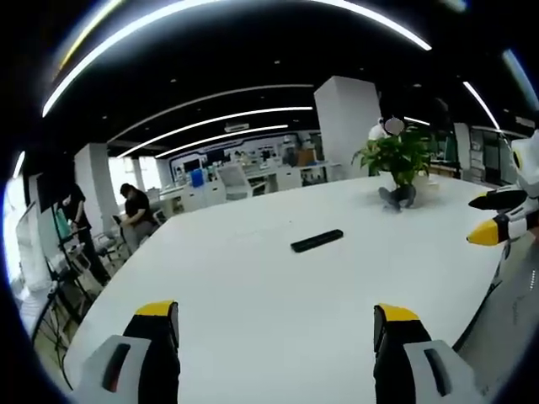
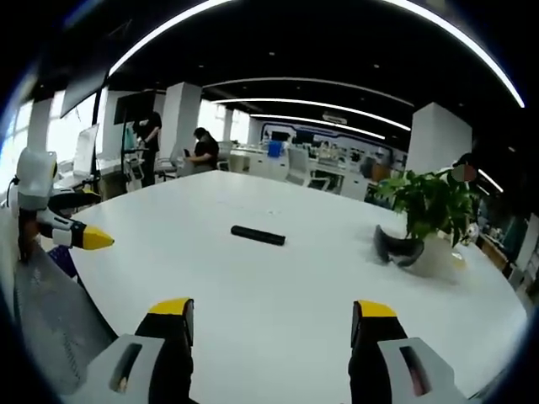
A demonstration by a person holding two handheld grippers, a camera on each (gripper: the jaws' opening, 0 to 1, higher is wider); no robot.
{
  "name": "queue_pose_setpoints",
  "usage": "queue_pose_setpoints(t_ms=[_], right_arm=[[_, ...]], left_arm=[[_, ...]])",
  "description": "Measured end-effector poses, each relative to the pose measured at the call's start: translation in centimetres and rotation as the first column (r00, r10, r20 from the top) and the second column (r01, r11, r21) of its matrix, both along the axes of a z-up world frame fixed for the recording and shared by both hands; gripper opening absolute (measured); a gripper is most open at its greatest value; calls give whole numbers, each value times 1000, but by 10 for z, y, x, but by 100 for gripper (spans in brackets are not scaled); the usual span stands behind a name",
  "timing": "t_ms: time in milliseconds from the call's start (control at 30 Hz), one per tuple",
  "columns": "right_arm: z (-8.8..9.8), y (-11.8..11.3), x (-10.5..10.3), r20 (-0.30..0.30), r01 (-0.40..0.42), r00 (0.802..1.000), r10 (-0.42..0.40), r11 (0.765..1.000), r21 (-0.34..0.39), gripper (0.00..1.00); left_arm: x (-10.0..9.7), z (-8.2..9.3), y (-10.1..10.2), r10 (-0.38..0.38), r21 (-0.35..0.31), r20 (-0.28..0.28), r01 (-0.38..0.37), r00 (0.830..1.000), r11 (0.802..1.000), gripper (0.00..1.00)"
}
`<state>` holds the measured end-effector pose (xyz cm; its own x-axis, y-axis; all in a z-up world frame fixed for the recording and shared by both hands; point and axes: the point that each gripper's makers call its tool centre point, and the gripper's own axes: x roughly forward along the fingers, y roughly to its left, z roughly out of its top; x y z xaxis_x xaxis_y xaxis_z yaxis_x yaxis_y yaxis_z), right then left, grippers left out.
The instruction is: Press the specified remote control buttons in sequence, fully releasing each button before pressing the next.
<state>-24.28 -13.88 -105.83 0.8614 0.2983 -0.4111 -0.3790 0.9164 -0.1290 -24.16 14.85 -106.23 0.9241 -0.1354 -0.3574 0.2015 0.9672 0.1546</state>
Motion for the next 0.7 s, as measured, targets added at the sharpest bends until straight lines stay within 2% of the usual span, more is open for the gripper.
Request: queue_pose_setpoints(t_ms=[500,700], right_arm=[[5,1,0,21,-5,1000,5,1000,24,81],[10,2,1,40,-10,999,8,999,51,86]], left_arm=[[0,-2,0,1,12,-8,-1,1000,1000,100],[0,-4,-2,-5,16,-18,5,1000,1000,100]])
